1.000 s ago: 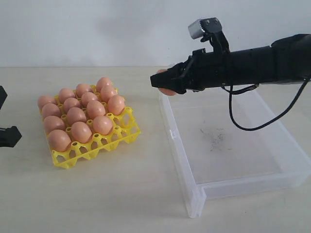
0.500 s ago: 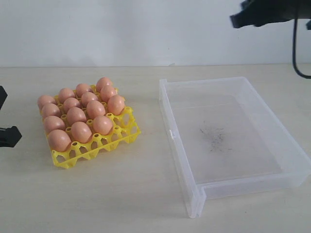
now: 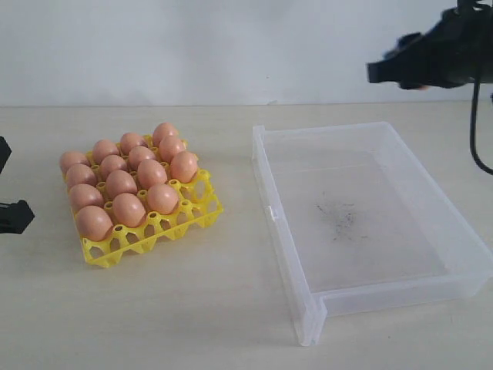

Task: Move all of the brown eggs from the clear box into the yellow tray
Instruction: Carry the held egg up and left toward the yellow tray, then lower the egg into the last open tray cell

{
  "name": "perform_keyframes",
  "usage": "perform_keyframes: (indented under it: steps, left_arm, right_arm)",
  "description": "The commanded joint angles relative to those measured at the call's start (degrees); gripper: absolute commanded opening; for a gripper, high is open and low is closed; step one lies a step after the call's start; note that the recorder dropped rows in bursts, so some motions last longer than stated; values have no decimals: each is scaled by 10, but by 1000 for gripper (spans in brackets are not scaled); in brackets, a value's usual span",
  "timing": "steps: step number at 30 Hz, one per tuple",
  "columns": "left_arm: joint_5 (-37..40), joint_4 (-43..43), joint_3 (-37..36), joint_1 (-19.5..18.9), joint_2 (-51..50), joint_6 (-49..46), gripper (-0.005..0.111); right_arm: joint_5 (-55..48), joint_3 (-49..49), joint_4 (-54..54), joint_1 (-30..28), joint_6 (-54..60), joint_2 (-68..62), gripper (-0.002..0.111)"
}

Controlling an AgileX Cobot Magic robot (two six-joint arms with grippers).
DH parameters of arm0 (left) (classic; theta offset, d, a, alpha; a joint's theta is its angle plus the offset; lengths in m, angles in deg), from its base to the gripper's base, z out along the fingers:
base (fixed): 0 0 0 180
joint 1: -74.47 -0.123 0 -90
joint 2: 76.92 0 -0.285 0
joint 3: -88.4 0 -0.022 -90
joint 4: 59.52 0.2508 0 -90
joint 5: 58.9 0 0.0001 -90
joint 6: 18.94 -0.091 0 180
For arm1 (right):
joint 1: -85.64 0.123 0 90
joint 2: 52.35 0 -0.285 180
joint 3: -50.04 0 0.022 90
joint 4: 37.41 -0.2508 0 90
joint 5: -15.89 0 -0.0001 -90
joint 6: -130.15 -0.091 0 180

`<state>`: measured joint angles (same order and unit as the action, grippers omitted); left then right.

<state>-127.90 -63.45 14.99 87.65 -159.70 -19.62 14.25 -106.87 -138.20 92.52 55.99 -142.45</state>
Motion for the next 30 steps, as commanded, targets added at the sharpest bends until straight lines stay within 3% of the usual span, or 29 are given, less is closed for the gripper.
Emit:
perform_keyframes:
  steps: [1, 2, 4, 5, 6, 10, 12, 15, 21, 25, 28, 30]
  left_arm:
    - [3, -7, -3, 0, 3, -5, 4]
    - [4, -7, -3, 0, 3, -5, 4]
    - [4, -7, -3, 0, 3, -5, 4]
    - [4, -7, -3, 0, 3, -5, 4]
    - [4, -7, -3, 0, 3, -5, 4]
    - [6, -7, -3, 0, 3, -5, 4]
    - [6, -7, -3, 0, 3, -5, 4]
    - [6, -7, -3, 0, 3, -5, 4]
    - [6, -7, -3, 0, 3, -5, 4]
    - [6, -7, -3, 0, 3, -5, 4]
    - [6, -9, -3, 0, 3, -5, 4]
    - [6, -10, -3, 0, 3, -5, 4]
  right_arm:
    - [-411, -21, 8, 0, -82, 11, 0]
    - [-495, -31, 66, 0, -101, 11, 0]
    - [-539, -54, 267, 0, -240, 11, 0]
    - [-521, -65, 372, 0, -310, 11, 0]
    - [-447, -72, 533, 0, -455, 11, 0]
    - [-257, -68, 808, 0, -778, 11, 0]
    - [-171, -57, 839, 0, -834, 11, 0]
    - [-33, -18, 803, 19, -820, 11, 0]
    - [262, 80, 826, 116, -863, -19, 0]
    - [404, 101, 1024, 150, -1058, -82, 0]
    - [573, 101, 1210, 148, -1182, -148, 0]
    - [657, 100, 1226, 148, -1200, -182, 0]
